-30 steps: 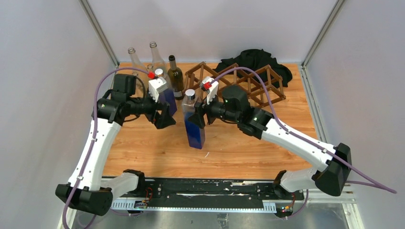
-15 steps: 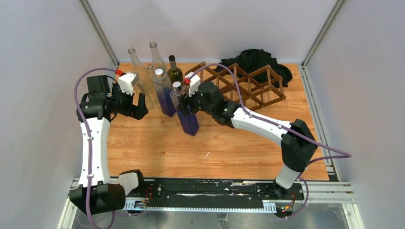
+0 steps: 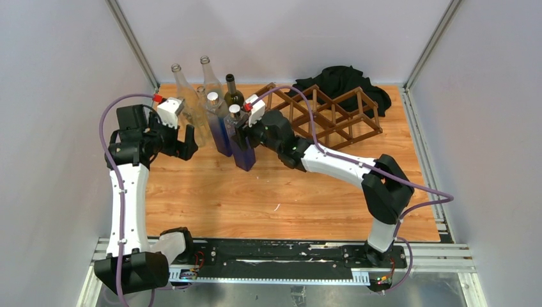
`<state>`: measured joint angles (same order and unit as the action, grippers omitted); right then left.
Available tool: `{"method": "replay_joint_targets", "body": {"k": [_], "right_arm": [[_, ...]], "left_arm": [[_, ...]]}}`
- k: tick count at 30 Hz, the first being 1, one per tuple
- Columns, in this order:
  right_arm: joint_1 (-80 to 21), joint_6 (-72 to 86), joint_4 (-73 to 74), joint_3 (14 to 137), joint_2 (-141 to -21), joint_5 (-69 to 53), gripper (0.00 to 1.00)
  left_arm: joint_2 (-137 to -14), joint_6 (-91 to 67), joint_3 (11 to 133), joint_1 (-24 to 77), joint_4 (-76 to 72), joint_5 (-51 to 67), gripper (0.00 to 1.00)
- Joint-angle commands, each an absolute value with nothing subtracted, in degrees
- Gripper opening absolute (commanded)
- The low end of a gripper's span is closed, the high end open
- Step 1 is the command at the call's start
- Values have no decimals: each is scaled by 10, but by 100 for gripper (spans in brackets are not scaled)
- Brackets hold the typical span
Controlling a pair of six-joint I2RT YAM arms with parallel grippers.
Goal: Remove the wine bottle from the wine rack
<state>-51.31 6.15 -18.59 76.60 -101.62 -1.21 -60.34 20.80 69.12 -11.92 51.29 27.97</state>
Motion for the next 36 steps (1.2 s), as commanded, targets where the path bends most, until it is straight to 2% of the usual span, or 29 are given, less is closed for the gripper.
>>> {"method": "replay_joint_targets", "body": {"k": [1, 3, 6, 8, 11, 12, 22, 29, 33, 36], "right_arm": [[-507, 58, -297, 752, -993, -1, 6], [-506, 56, -300, 740, -986, -1, 23], [-507, 53, -299, 728, -976, 0, 35], [-507, 53, -294, 722, -971, 0, 47], [-507, 53, -290, 710, -959, 9, 80], [-507, 54, -287, 707, -955, 21, 88], [-507, 56, -218, 699, -890, 40, 95], [-502, 60, -112, 651, -762, 124, 97], [-456, 96, -56, 576, -652, 194, 98], [-370, 151, -7, 512, -580, 225, 99]], "left_arm": [[-596, 193, 675, -123, 472, 274, 100], [-597, 184, 671, -124, 461, 273, 100], [-601, 177, 671, -124, 452, 272, 100], [-603, 173, 672, -123, 448, 270, 100], [-602, 172, 672, -123, 445, 268, 100], [-601, 171, 671, -124, 443, 268, 100], [-600, 161, 671, -124, 430, 263, 100], [-593, 128, 640, -123, 376, 249, 100], [-587, 99, 569, -124, 286, 234, 100], [-596, 81, 518, -123, 205, 234, 100]]}}
